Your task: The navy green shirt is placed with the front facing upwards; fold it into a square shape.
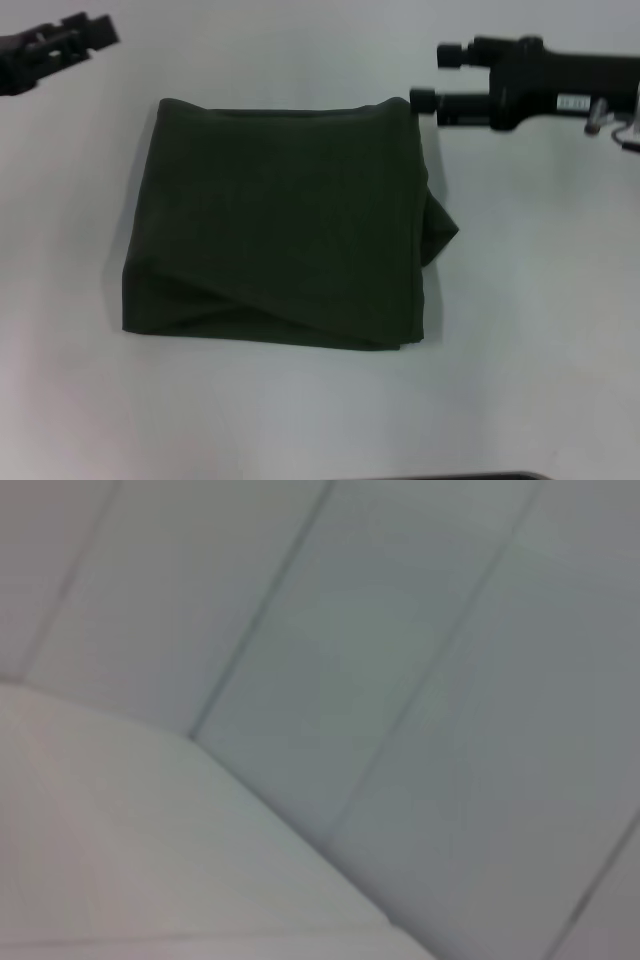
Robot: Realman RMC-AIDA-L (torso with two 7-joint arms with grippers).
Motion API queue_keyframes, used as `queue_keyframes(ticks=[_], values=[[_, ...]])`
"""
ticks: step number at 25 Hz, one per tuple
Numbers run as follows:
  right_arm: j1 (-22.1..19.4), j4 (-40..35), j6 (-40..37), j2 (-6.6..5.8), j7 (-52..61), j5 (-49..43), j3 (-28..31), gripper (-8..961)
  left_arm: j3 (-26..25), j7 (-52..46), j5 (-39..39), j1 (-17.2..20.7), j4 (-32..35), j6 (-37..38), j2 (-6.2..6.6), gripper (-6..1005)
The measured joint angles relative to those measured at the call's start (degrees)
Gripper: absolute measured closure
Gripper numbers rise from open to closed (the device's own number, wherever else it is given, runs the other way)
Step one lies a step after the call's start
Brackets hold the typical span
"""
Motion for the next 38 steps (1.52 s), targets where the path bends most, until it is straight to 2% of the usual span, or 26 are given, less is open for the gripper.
queue_keyframes(ticks=[2, 6, 8, 17, 21, 31, 34, 38], values=[[-0.86, 3.04, 0.96, -0.05, -3.24, 0.02, -0.01, 134, -0.30, 0.50, -2.25, 1.31, -0.18, -0.09, -0.20, 353], [-2.05, 10.06, 3.72, -0.07, -11.33, 1.41, 0.45, 134, -1.31, 3.33, -7.61, 4.09, -0.83, -0.18, -1.56, 353], [-1.90, 16.49, 4.50, 0.11, -21.28, 2.83, 0.15, 133, -1.71, 5.23, -10.43, 5.08, -1.70, -0.96, -2.03, 353], [1.90, 29.26, 6.95, 0.50, -36.89, 4.89, -0.18, 133, -2.46, 5.59, -11.40, 5.01, -3.58, -3.69, -1.58, 353], [2.17, 31.71, 11.48, 0.53, -39.84, 5.55, 0.25, 133, -3.37, 5.59, -11.43, 4.76, -4.19, -4.39, -1.64, 353], [4.90, 34.16, 26.27, 0.65, -36.65, 7.34, 0.46, 133, -3.61, 5.64, -11.50, 4.08, -5.42, -6.03, -2.00, 354], [5.08, 34.39, 27.56, 0.64, -37.12, 9.34, 0.52, 133, -3.59, 5.65, -11.51, 4.09, -6.13, -6.50, -1.90, 354], [4.73, 33.07, 24.32, 0.43, -37.21, 11.81, 0.34, 134, -3.70, 5.67, -11.51, 4.22, -6.69, -6.88, -1.66, 354]])
